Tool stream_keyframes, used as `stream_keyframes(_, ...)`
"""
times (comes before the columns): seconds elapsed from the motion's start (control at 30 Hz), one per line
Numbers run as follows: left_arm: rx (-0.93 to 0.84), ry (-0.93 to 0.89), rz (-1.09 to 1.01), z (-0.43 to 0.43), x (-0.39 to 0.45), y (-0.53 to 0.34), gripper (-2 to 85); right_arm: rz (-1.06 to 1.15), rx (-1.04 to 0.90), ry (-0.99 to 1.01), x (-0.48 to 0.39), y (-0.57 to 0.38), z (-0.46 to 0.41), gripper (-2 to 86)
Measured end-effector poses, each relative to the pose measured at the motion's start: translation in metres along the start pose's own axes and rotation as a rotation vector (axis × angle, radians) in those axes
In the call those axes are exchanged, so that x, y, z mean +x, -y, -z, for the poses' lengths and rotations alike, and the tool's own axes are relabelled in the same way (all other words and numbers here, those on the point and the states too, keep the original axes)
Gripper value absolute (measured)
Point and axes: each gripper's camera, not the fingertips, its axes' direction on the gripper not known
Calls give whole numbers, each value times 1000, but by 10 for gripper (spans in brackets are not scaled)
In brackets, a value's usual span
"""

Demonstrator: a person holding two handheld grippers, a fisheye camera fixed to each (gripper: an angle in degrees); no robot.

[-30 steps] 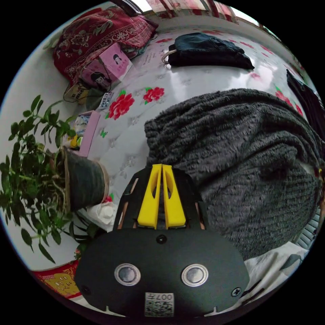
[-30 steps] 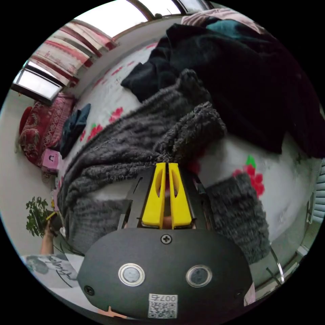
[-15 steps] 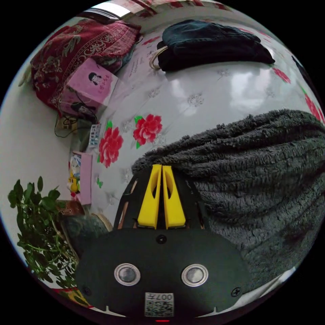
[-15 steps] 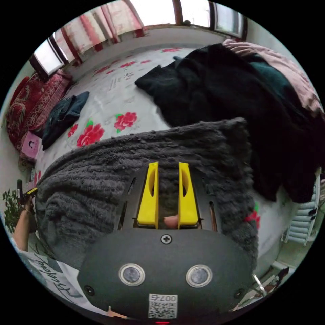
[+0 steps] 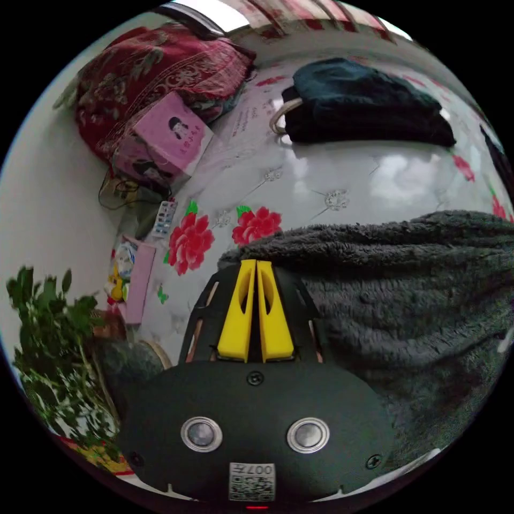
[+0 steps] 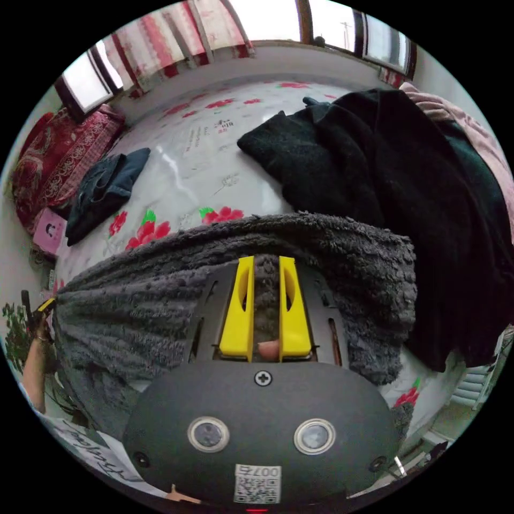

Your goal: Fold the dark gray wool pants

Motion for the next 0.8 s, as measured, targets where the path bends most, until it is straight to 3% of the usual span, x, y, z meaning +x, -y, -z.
stream_keyframes(0.2,15,-112,111,52,-52,-140,-10,127,-127,-25,-5,-103,10,52)
stream_keyframes(0.43,-125,-102,68,52,-62,-252,-9,67,-150,-85,5,-117,39,58)
stream_keyframes(0.63,-147,-188,239,49,-125,-323,-2,33,10,13,23,-176,132,76)
stream_keyframes(0.8,-226,-354,474,16,-183,-392,52,-321,52,-18,122,-297,189,95)
